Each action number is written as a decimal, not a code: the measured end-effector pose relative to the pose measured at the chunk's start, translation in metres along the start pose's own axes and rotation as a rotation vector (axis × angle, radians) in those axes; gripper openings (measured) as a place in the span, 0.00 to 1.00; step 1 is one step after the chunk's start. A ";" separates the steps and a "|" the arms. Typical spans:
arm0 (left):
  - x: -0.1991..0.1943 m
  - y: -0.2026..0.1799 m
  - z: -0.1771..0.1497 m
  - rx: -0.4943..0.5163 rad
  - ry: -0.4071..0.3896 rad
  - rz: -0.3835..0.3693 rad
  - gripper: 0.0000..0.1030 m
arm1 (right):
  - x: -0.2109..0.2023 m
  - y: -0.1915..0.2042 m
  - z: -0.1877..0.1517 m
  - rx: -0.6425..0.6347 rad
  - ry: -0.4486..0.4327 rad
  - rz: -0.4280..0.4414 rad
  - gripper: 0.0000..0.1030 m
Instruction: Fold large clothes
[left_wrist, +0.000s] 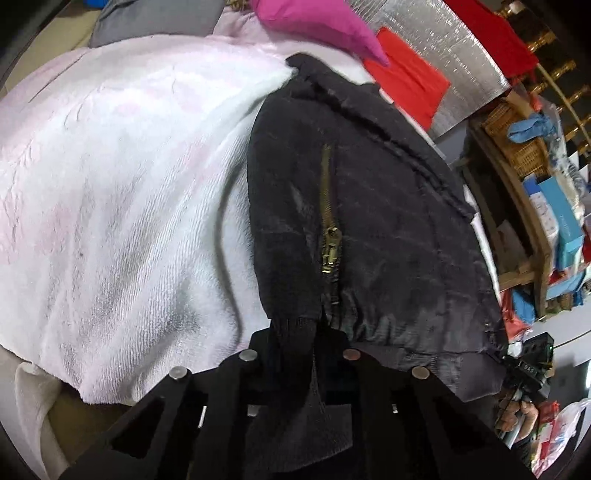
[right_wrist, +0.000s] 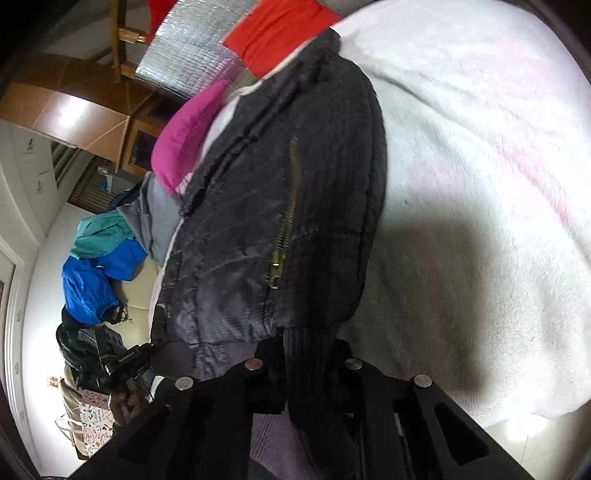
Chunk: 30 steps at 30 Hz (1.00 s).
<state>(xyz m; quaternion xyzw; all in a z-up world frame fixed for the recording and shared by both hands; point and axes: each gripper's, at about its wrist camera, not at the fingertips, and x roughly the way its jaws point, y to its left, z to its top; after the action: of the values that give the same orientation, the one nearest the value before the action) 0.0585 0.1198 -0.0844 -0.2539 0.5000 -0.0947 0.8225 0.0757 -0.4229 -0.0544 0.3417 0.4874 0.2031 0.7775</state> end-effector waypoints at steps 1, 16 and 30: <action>-0.007 -0.004 0.001 0.008 -0.015 -0.009 0.13 | -0.005 0.004 0.002 0.001 -0.008 0.022 0.12; -0.085 -0.024 -0.044 0.099 -0.125 -0.074 0.12 | -0.086 0.035 -0.034 -0.057 -0.085 0.123 0.11; -0.094 -0.015 -0.074 0.070 -0.091 -0.071 0.12 | -0.099 0.008 -0.072 -0.015 -0.061 0.124 0.11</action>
<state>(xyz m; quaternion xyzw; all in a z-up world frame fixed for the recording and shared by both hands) -0.0503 0.1219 -0.0313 -0.2469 0.4490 -0.1295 0.8489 -0.0328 -0.4575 -0.0079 0.3713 0.4398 0.2442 0.7804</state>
